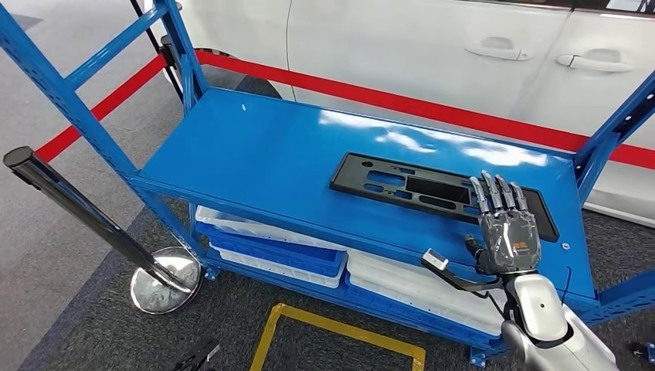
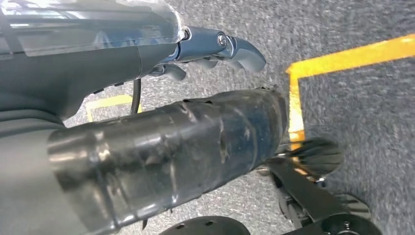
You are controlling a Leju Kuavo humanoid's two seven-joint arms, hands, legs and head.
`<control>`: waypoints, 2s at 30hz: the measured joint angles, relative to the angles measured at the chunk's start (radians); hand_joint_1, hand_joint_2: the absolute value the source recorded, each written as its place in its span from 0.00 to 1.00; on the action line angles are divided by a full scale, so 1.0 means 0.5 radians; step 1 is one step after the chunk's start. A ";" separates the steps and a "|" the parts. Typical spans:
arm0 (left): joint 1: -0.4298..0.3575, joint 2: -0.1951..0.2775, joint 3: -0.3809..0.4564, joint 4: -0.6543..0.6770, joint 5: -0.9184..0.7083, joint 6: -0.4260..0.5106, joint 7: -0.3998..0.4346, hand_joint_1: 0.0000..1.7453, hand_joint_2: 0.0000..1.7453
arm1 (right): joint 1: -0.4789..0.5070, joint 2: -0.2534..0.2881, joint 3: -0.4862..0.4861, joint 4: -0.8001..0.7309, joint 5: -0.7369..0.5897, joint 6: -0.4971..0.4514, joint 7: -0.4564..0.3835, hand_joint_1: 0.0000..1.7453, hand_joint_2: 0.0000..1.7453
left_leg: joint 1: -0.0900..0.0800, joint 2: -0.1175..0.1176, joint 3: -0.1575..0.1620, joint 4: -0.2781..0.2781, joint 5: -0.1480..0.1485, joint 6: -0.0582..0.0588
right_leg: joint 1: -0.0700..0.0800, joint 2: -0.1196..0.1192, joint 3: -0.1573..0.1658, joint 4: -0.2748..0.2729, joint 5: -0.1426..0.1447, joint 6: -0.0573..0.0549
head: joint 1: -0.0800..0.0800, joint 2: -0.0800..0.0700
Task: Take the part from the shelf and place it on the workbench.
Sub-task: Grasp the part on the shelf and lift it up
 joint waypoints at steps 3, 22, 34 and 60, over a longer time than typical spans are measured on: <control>-0.002 0.006 0.000 0.002 0.001 0.002 -0.002 0.00 0.00 | -0.007 0.000 0.021 0.023 0.002 0.021 0.005 0.00 1.00 | -0.032 -0.007 0.102 -0.295 0.139 0.060 | 0.019 0.007 0.013 0.000 -0.017 0.004 | 0.012 0.000; -0.006 0.003 0.007 0.004 0.002 0.018 -0.038 0.00 0.00 | -0.108 -0.025 0.221 0.167 0.002 0.252 -0.030 0.00 1.00 | -0.039 -0.016 0.117 -0.342 0.126 0.020 | 0.010 0.002 0.016 -0.025 -0.005 0.026 | 0.013 0.000; -0.009 0.002 0.008 0.004 -0.015 0.008 -0.063 0.00 0.00 | -0.191 0.065 0.290 0.275 -0.023 0.249 -0.008 0.00 1.00 | -0.040 -0.016 0.122 -0.346 0.127 0.036 | 0.005 0.004 0.022 -0.041 0.002 0.040 | 0.012 0.000; -0.005 0.001 0.020 0.005 -0.002 0.020 -0.080 0.00 0.00 | -0.219 0.126 0.316 0.361 -0.044 0.326 0.000 0.00 1.00 | 0.002 -0.009 -0.068 -0.022 0.083 -0.008 | -0.019 0.010 0.060 -0.009 -0.047 -0.003 | -0.002 0.000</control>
